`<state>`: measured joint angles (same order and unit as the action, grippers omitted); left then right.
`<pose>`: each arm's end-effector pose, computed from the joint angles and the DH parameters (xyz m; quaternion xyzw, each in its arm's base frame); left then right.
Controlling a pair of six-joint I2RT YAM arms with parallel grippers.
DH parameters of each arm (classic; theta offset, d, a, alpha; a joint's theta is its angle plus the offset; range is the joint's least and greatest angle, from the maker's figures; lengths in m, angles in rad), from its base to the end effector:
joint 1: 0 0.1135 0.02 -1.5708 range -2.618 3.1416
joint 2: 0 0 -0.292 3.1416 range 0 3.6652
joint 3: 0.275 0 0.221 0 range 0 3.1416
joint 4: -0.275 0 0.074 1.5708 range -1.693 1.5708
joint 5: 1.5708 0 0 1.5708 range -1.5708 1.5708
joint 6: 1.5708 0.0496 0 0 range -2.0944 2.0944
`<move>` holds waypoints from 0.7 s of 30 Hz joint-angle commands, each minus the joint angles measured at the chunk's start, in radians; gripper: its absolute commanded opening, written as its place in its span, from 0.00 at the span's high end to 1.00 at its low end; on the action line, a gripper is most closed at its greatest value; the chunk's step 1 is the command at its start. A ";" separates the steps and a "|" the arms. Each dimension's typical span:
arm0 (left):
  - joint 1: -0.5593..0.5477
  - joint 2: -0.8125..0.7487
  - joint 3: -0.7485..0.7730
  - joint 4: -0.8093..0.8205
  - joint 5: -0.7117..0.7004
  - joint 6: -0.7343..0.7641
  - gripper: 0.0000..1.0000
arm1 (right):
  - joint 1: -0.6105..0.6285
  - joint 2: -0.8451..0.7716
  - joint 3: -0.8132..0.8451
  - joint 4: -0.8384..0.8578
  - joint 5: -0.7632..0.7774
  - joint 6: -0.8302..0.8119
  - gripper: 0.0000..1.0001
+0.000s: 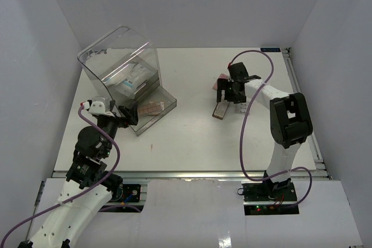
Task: Organize the makeup
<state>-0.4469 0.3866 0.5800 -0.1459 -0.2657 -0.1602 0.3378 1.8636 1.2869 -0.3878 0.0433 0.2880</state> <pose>0.0674 -0.0178 0.3292 0.0028 0.6907 -0.1272 0.7119 0.3646 0.1258 0.2259 -0.0173 0.9540 0.0722 0.2903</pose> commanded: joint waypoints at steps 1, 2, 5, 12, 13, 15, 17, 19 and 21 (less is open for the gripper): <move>0.008 0.009 0.006 0.010 0.009 0.010 0.02 | 0.034 0.027 0.063 0.003 0.065 0.043 0.10; 0.009 0.009 0.006 0.010 0.010 0.010 0.02 | 0.043 0.032 0.064 0.003 0.080 0.044 0.10; 0.012 0.009 0.006 0.012 0.015 0.010 0.02 | 0.061 0.047 0.049 0.005 0.116 0.053 0.10; 0.017 0.009 0.007 0.012 0.026 0.010 0.02 | 0.103 0.082 0.030 0.018 0.155 0.060 0.09; 0.017 0.009 0.007 0.012 0.026 0.010 0.02 | 0.107 0.090 0.032 0.018 0.160 0.060 0.09; 0.019 0.009 0.007 0.012 0.025 0.010 0.02 | 0.113 0.103 0.034 0.018 0.172 0.060 0.07; 0.019 0.006 0.007 0.011 0.023 0.011 0.02 | 0.113 0.103 0.029 0.021 0.168 0.056 0.02; 0.020 0.006 0.007 0.011 0.023 0.011 0.02 | 0.115 0.087 0.016 0.033 0.152 0.046 0.05; 0.021 0.006 0.007 0.012 0.025 0.011 0.02 | 0.114 0.075 -0.005 0.049 0.130 0.038 0.14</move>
<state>-0.4339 0.3901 0.5800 -0.1459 -0.2533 -0.1566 0.4499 1.9388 1.3025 -0.3820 0.1938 0.3286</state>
